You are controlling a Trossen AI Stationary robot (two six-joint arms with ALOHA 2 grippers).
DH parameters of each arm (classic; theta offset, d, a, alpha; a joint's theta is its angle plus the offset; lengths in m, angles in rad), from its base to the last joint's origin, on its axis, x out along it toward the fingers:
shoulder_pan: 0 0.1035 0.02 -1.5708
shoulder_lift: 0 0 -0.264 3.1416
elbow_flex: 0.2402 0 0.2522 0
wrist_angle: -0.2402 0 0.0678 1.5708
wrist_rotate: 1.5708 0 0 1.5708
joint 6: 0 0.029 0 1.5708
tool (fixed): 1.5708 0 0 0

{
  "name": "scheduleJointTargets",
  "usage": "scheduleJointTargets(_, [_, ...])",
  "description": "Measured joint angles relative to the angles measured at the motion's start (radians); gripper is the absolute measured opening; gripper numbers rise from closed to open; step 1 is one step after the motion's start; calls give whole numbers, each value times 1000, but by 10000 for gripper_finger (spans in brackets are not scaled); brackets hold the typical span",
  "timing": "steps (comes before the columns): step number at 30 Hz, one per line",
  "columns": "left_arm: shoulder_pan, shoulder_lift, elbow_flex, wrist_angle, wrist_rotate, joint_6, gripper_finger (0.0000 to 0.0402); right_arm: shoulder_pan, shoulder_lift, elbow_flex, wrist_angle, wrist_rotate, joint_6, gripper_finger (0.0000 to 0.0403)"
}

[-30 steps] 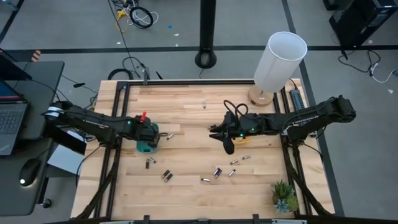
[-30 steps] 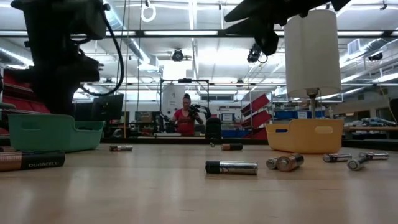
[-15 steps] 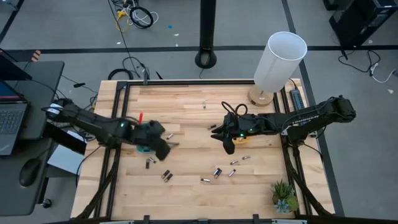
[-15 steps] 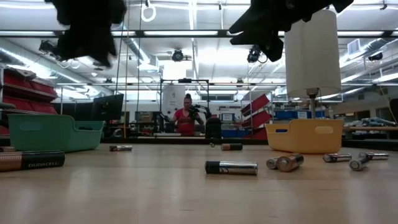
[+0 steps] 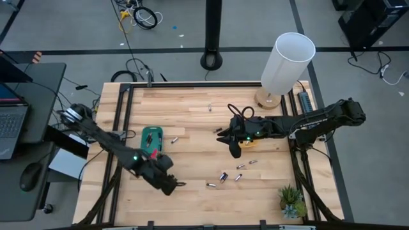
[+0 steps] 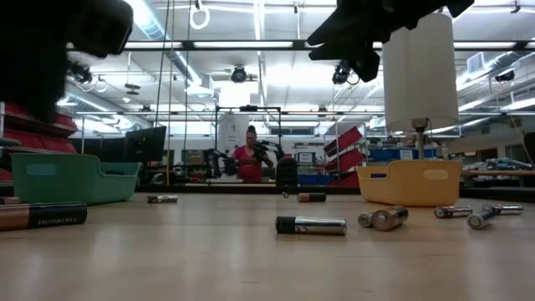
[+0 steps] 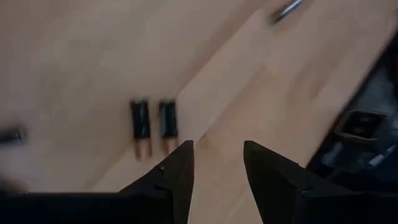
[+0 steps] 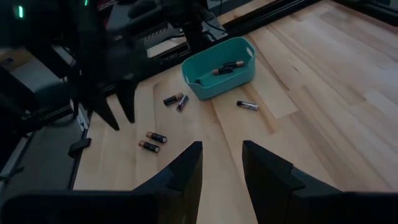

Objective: Sort batteries
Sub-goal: Put the black battery into the green bin

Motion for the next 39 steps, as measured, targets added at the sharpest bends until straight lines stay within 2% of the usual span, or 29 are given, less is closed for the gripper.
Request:
scheduleJointTargets(4, [0, 80, 28, -58, 41, -77, 151, -18, 0, 0, 6, 5, -1, 122])
scheduleJointTargets(10, [14, 197, 134, -185, 52, -72, 151, -39, 0, 0, 34, 6, 0, 122])
scheduleJointTargets(16, [16, 279, 183, -273, 53, -72, 151, -40, 0, 0, 68, -2, 0, 122])
scheduleJointTargets(30, [17, 299, 181, -269, -5, -72, 151, -8, -1, 0, 68, -10, 11, 122])
scheduleJointTargets(39, [29, 299, 89, -196, 7, -73, 129, 15, -1, 0, 83, -10, 34, 122])
